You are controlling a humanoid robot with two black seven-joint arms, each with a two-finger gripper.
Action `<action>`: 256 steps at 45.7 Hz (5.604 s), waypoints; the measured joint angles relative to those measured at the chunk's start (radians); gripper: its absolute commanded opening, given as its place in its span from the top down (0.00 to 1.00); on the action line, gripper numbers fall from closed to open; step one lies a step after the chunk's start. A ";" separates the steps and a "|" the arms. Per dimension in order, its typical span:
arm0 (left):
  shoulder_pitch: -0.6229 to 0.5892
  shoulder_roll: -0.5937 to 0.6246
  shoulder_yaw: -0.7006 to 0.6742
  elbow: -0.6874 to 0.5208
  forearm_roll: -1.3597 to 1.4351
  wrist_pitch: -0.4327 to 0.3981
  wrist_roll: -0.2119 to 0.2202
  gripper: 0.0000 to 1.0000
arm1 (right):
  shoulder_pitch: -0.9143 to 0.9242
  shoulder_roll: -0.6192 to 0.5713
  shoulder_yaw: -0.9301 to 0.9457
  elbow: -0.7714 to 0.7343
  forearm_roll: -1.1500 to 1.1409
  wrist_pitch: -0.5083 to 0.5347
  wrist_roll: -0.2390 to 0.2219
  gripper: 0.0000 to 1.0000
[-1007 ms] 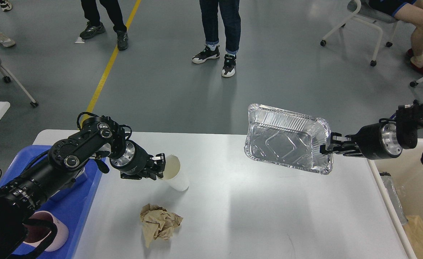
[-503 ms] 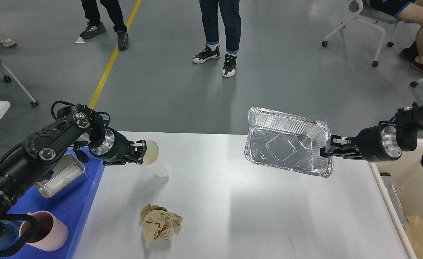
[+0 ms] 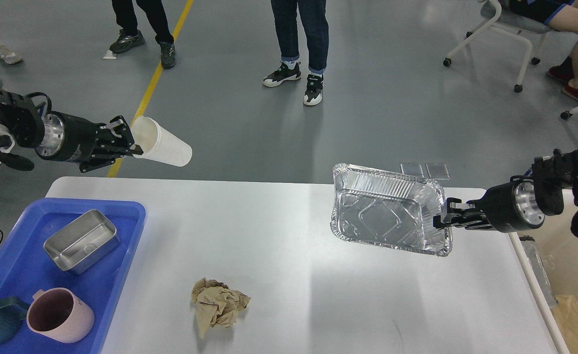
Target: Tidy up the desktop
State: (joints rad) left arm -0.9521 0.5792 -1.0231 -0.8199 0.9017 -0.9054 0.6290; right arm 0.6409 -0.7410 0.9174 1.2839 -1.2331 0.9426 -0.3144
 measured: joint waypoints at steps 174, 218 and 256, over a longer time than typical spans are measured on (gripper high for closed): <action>-0.193 -0.333 0.160 -0.004 -0.227 0.011 0.165 0.02 | 0.100 0.210 -0.106 -0.063 -0.069 0.017 -0.029 1.00; 0.194 -0.086 -0.202 0.073 -0.569 0.236 -0.702 0.02 | 0.112 0.154 -0.090 -0.066 -0.043 0.017 -0.030 1.00; 0.359 0.274 0.444 -0.104 -0.760 0.500 -0.785 0.02 | 0.129 0.132 -0.026 -0.063 -0.040 0.017 -0.031 1.00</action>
State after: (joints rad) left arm -0.5930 0.8536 -0.5791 -0.9234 0.1414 -0.4054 -0.1562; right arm 0.7697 -0.6085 0.8910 1.2211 -1.2731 0.9599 -0.3452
